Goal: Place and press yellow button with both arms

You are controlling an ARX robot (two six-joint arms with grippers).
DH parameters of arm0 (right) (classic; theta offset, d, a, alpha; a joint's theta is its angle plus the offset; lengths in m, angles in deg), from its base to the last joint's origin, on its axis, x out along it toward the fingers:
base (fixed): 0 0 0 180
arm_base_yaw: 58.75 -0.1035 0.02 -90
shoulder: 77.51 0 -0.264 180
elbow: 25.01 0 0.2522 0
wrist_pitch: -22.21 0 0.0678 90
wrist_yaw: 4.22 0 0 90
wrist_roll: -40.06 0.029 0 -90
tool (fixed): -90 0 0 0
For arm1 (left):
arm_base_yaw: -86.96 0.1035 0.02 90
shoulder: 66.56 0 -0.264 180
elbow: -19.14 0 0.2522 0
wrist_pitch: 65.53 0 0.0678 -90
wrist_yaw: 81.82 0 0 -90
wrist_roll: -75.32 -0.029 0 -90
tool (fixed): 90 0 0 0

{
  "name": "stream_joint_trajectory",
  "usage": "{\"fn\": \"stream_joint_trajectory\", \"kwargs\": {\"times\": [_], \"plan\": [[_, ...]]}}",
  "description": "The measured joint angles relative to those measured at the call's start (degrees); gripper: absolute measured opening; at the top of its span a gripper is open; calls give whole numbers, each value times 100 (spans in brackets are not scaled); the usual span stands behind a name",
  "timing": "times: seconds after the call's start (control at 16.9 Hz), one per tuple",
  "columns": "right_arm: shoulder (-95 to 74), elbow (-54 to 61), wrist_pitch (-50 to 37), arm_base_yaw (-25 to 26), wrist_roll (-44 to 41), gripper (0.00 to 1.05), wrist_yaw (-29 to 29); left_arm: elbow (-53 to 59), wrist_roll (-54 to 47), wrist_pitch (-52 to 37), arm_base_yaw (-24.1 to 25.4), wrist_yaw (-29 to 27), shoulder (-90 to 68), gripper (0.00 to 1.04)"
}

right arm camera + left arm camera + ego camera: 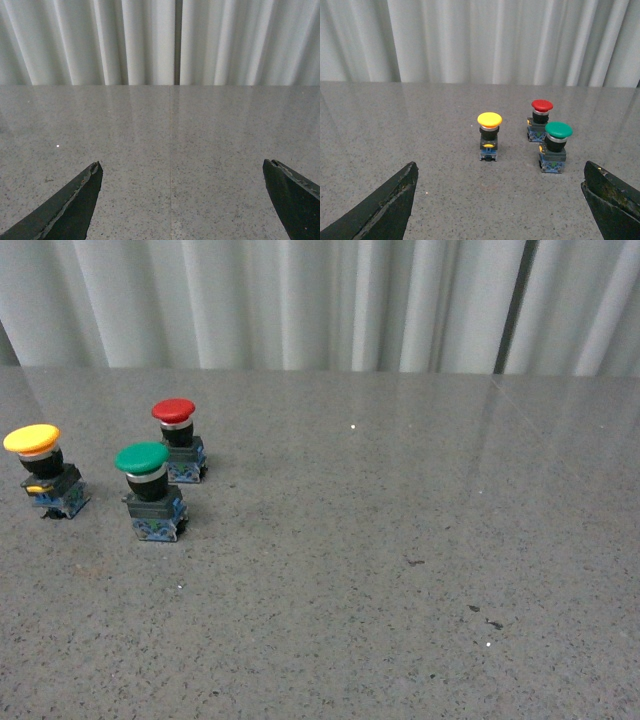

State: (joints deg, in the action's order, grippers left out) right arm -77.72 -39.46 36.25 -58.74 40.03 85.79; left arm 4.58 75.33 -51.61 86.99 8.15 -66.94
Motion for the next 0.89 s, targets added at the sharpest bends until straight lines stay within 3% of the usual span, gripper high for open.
{"fn": "stream_joint_trajectory", "kwargs": {"times": [0.71,0.83,0.89], "plan": [[0,0,0,0,0,98,0,0,0,7,0,-4,-2,98],[0,0,0,0,-2,98,0,-675,232,1320,-343,-1172,-1117,98],[2,0,-11,0,0,98,-2,-903,214,990,-63,-1204,-1663,98]]}}
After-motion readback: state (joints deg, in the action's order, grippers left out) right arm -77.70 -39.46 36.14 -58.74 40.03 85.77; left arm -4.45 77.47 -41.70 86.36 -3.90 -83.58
